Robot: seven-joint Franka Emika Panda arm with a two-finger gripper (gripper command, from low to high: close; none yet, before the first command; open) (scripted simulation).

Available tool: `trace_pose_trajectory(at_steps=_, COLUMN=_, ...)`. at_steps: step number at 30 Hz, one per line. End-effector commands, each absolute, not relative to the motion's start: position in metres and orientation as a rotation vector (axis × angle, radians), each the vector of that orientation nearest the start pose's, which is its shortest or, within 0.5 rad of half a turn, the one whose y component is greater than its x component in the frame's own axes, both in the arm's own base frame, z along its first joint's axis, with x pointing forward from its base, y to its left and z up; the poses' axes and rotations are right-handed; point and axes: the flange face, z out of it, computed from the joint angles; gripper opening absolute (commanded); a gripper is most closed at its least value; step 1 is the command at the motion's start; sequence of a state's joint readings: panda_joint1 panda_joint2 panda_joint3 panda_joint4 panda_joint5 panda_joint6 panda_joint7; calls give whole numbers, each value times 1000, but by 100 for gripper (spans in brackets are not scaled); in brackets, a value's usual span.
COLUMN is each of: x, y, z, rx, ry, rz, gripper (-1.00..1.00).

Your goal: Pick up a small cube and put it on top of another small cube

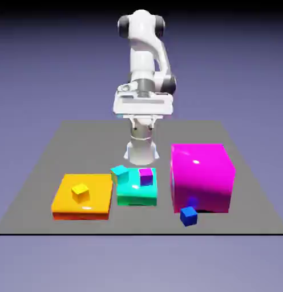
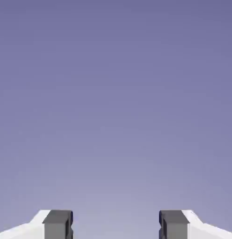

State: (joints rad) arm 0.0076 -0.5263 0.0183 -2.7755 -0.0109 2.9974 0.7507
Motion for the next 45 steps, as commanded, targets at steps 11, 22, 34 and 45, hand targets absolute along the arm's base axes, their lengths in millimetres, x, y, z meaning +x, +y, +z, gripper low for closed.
trace_pose_trajectory(at_steps=11, x=486, y=78, z=374, rx=-2909, ry=894, rz=-470, gripper=0)
trace_pose_trajectory(at_steps=22, x=534, y=147, z=273, rx=-3150, ry=820, rz=107, gripper=0)
trace_pose_trajectory(at_steps=34, x=549, y=204, z=176, rx=-3241, ry=740, rz=688, gripper=0)
trace_pose_trajectory(at_steps=45, x=545, y=205, z=193, rx=-3314, ry=569, rz=640, gripper=-100)
